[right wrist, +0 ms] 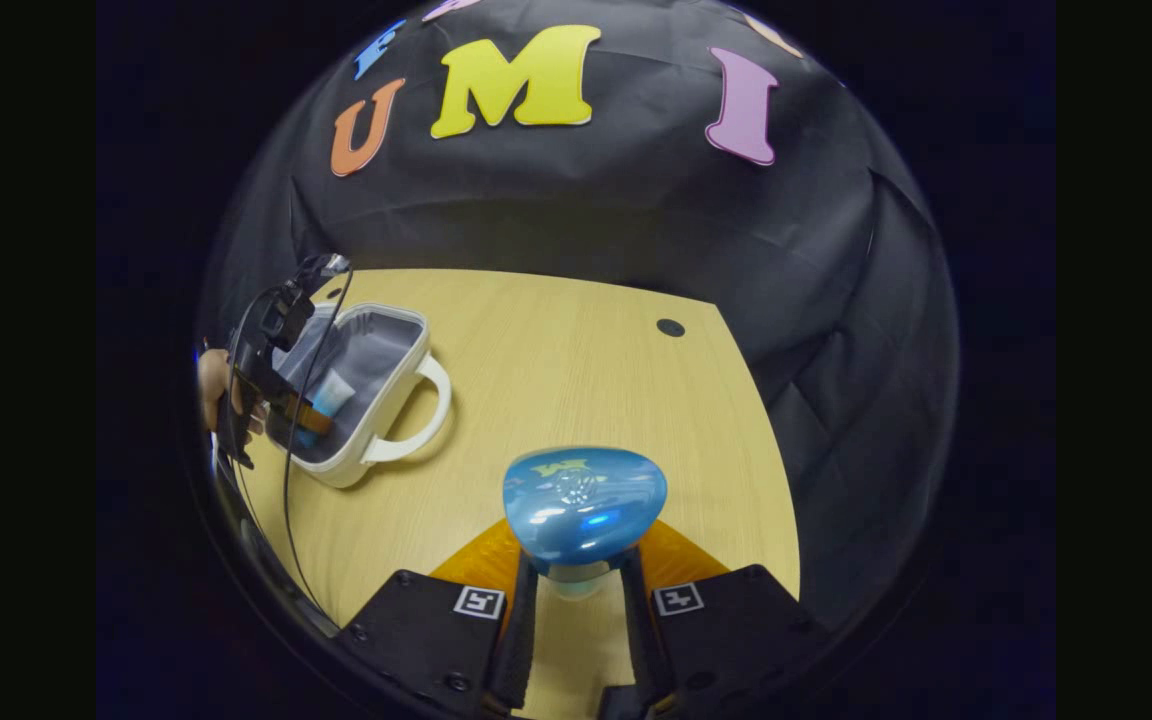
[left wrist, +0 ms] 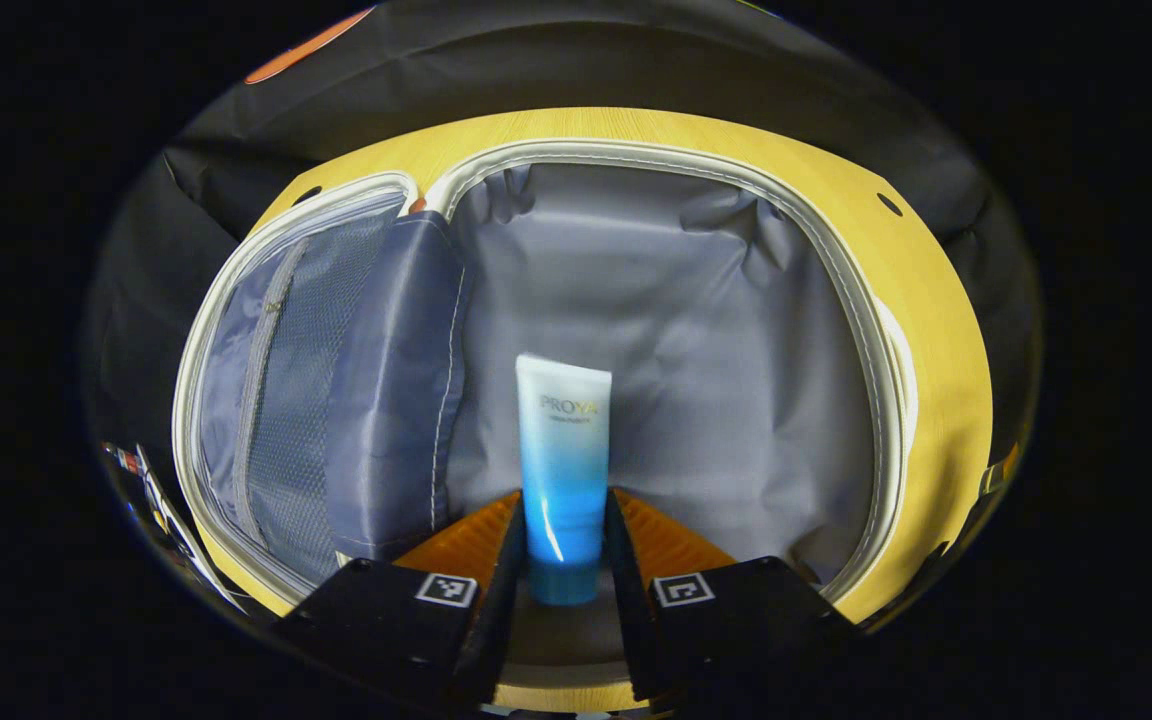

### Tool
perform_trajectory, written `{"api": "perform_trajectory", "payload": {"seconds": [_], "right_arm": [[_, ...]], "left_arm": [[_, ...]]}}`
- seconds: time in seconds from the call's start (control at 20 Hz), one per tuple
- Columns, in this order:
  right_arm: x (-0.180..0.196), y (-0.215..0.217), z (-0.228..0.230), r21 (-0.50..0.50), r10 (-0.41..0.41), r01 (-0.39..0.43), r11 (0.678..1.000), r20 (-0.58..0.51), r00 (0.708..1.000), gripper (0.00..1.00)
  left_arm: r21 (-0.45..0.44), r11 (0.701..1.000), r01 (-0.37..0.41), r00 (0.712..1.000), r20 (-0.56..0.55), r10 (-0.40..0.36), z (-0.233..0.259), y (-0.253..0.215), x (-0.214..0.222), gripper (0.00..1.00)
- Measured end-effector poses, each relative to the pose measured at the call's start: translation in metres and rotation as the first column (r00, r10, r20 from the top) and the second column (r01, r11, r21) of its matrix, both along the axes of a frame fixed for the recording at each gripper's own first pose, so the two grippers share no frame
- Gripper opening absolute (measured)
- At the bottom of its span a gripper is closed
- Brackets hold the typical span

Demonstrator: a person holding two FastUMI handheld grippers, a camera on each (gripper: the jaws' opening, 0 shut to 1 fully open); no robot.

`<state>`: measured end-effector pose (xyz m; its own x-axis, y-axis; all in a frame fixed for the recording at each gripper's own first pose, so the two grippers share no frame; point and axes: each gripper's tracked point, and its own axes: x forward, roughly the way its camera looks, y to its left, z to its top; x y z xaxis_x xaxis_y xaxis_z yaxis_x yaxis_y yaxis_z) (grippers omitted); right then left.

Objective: First open the suitcase, pack the skin care products into it, and then close the suitcase.

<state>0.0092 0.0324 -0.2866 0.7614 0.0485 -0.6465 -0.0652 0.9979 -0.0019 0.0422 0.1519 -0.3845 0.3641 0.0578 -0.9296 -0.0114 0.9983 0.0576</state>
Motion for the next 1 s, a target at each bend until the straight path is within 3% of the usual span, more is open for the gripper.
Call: {"api": "perform_trajectory", "payload": {"seconds": [0.05, 0.1, 0.25, 0.35, 0.4, 0.5, 0.6, 0.75, 0.95, 1.0], "right_arm": [[0.002, 0.002, 0.002, -0.003, 0.001, -0.001, 1.0, 0.004, 1.0, 0.37], [0.004, 0.006, 0.005, -0.001, 0.006, -0.006, 1.0, 0.007, 1.0, 0.37], [0.014, 0.033, 0.024, 0.024, 0.052, -0.053, 0.998, 0.034, 0.998, 0.37], [0.023, 0.056, 0.038, 0.038, 0.087, -0.09, 0.995, 0.056, 0.995, 0.36], [0.03, 0.07, 0.046, 0.047, 0.106, -0.109, 0.993, 0.068, 0.992, 0.37], [0.043, 0.102, 0.059, 0.063, 0.15, -0.156, 0.986, 0.089, 0.985, 0.37], [0.06, 0.139, 0.064, 0.09, 0.187, -0.196, 0.976, 0.099, 0.977, 0.37], [0.077, 0.193, 0.052, 0.13, 0.21, -0.216, 0.968, 0.06, 0.976, 0.37], [0.082, 0.258, 0.015, 0.206, 0.216, -0.198, 0.958, -0.068, 0.974, 0.37], [0.081, 0.27, 0.005, 0.21, 0.218, -0.195, 0.958, -0.092, 0.972, 0.37]], "left_arm": [[-0.008, 1.0, -0.007, 1.0, 0.0, 0.007, 0.001, 0.0, -0.002, 0.65], [-0.006, 1.0, -0.02, 1.0, 0.003, 0.02, 0.004, 0.001, -0.004, 0.58], [-0.047, 0.999, -0.006, 0.995, 0.1, 0.01, 0.031, -0.014, -0.004, 0.71], [-0.057, 0.998, 0.012, 0.983, 0.181, -0.002, 0.059, -0.019, -0.008, 0.9], [-0.053, 0.999, 0.013, 0.974, 0.225, -0.001, 0.074, -0.019, -0.011, 0.96], [-0.052, 0.999, 0.008, 0.949, 0.316, 0.009, 0.108, -0.017, -0.021, 0.96], [-0.059, 0.998, -0.004, 0.907, 0.421, 0.028, 0.143, -0.01, -0.034, 0.96], [-0.138, 0.989, -0.045, 0.833, 0.542, 0.114, 0.186, 0.004, -0.059, 0.96], [-0.14, 0.988, -0.071, 0.701, 0.697, 0.149, 0.233, 0.033, -0.087, 0.96], [-0.145, 0.988, -0.06, 0.681, 0.717, 0.146, 0.236, 0.037, -0.093, 0.96]]}}
